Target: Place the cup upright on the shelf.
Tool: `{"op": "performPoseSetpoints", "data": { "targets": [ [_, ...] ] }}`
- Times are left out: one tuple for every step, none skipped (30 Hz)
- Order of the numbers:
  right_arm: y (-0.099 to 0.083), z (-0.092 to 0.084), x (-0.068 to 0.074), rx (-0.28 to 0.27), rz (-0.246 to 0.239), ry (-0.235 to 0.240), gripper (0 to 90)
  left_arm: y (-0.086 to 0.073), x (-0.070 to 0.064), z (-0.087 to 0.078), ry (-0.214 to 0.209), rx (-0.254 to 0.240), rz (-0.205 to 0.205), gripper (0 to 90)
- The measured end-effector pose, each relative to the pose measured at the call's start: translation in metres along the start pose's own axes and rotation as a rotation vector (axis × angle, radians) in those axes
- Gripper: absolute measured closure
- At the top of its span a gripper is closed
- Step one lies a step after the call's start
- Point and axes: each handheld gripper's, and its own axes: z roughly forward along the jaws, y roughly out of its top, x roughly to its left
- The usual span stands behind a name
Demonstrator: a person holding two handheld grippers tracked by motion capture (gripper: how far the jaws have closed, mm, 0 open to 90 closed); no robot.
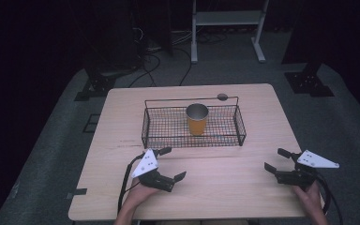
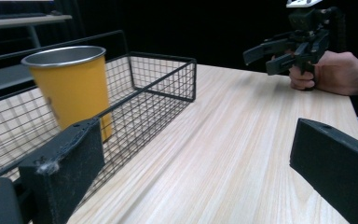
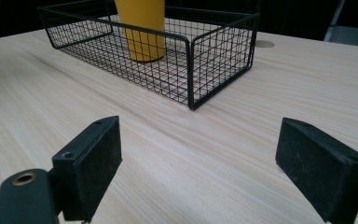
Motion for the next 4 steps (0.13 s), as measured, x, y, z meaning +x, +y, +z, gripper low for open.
{"op": "performPoseSetpoints", "data": {
  "targets": [
    [-0.0001, -0.0004, -0.0003, -0.001, 0.002, 0.002, 13.3, -0.0018, -0.0023, -0.0031, 0.006, 0.004, 0.004, 2.4],
    [-0.0001, -0.0005, -0.0006, -0.002, 0.004, 0.004, 13.3, -0.0025, -0.0036, -0.0045, 0.009, 0.002, 0.006, 2.4],
    [-0.0001, -0.0007, -0.0010, -0.004, 0.006, 0.005, 13.3, -0.0033, -0.0044, -0.0058, 0.010, 0.003, 0.006, 2.4],
    [-0.0001, -0.0007, -0.0010, -0.004, 0.006, 0.005, 13.3, -0.0033, -0.0044, -0.0058, 0.010, 0.003, 0.006, 2.4]
  ]
}}
